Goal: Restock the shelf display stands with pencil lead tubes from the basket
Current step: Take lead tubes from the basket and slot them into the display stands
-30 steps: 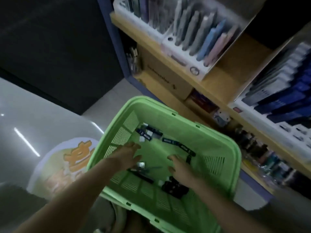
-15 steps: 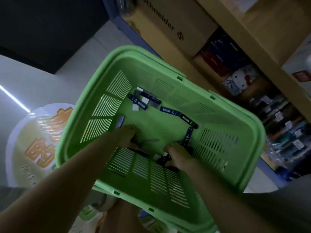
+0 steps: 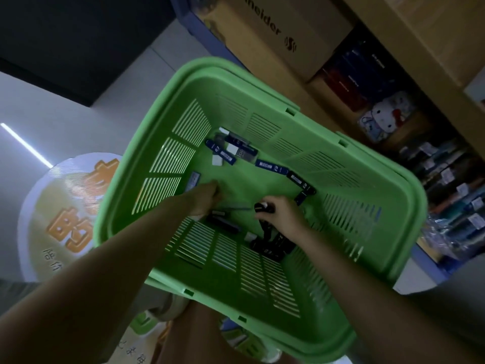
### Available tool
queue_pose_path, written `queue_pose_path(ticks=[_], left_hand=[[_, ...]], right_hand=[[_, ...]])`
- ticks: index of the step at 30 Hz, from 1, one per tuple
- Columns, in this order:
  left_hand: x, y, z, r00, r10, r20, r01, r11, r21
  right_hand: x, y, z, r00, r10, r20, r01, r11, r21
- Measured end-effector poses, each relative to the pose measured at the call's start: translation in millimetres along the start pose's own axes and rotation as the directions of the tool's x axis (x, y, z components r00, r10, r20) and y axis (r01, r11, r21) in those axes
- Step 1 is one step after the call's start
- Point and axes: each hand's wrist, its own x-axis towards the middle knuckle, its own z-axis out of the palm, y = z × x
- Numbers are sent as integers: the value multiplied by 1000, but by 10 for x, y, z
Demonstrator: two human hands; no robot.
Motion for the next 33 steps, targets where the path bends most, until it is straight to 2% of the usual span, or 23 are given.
queue_pose_path(ticks=[2, 6, 8, 11, 14, 17, 20, 22, 25, 27, 29, 31, 33], left_hand=[[-54, 170, -25, 998, -7, -56, -4, 982, -187], [-231, 435, -36, 992, 1, -127, -60, 886, -461], [-296, 478, -8, 994, -17, -110, -36, 886, -463], [-421, 513, -15, 994, 14, -107, -68, 854, -517], [-595, 538, -67, 995, 84, -51, -99, 821, -562], [-681, 493, -53, 989, 149, -5, -121, 782, -611], [-719, 432, -47, 989, 150, 3, -101, 676, -730], [-727, 407, -76, 988, 156, -9, -100, 592, -800], [-782, 461, -121, 979, 200, -41, -141, 514, -846], [-809, 509, -148, 983, 176, -55, -134, 478, -868], [-828, 519, -176, 991, 118, -67, -112, 438, -892], [-856, 496, -214, 994, 93, -62, -93, 379, -921], [-865, 433, -246, 994, 94, -46, -79, 388, -918]], right_hand=[[30, -138, -70, 1000, -5, -15, 7, 988, 156], [40, -424, -216, 998, -39, 42, 24, 948, 317], [25, -526, -254, 995, -75, 61, 45, 919, 392], [7, -615, -269, 994, -106, 2, 96, 907, 410], [-26, -666, -228, 992, -101, -73, 122, 913, 390], [-77, -783, -178, 991, -46, -126, 98, 888, 450], [-96, -891, -149, 981, -20, -192, 110, 875, 472], [-107, -948, -133, 960, -63, -274, 185, 874, 448], [-132, -1001, -112, 900, -143, -411, 325, 850, 415], [-145, -1027, -113, 860, -183, -476, 384, 847, 368], [-152, -1060, -133, 857, -179, -483, 382, 849, 364], [-151, -1083, -178, 888, -143, -438, 344, 838, 423], [-157, -1092, -239, 919, -128, -372, 307, 825, 475]])
